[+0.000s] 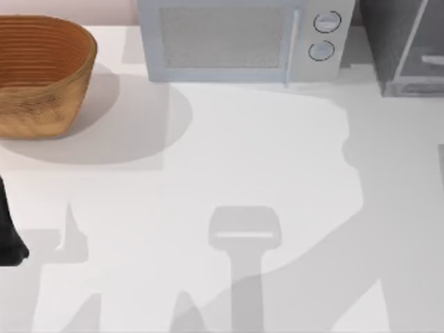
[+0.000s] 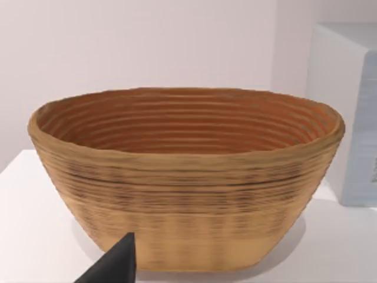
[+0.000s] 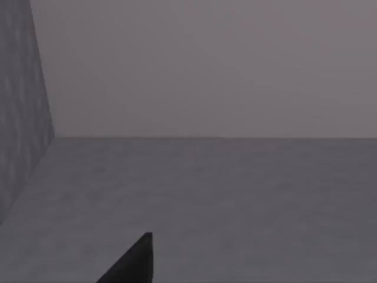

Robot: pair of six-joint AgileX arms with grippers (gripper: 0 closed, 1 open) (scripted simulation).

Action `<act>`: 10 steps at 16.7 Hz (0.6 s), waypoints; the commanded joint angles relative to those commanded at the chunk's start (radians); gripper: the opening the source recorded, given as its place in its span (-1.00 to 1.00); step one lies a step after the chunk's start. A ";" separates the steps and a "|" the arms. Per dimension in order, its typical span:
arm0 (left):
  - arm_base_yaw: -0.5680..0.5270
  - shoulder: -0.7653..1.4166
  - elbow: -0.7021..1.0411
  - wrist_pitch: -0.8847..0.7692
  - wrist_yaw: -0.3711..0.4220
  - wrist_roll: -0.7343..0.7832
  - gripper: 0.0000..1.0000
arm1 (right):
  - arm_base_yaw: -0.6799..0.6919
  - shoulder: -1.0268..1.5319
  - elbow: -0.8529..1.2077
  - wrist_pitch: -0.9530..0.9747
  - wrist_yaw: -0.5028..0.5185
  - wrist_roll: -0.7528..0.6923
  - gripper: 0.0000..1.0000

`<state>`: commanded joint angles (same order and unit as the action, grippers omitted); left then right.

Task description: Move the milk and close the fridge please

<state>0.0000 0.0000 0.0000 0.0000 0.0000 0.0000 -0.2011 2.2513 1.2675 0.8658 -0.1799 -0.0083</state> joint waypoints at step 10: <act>0.000 0.000 0.000 0.000 0.000 0.000 1.00 | 0.000 -0.101 -0.056 -0.041 0.018 0.007 1.00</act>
<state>0.0000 0.0000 0.0000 0.0000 0.0000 0.0000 -0.2009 2.1501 1.2111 0.8250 -0.1623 -0.0009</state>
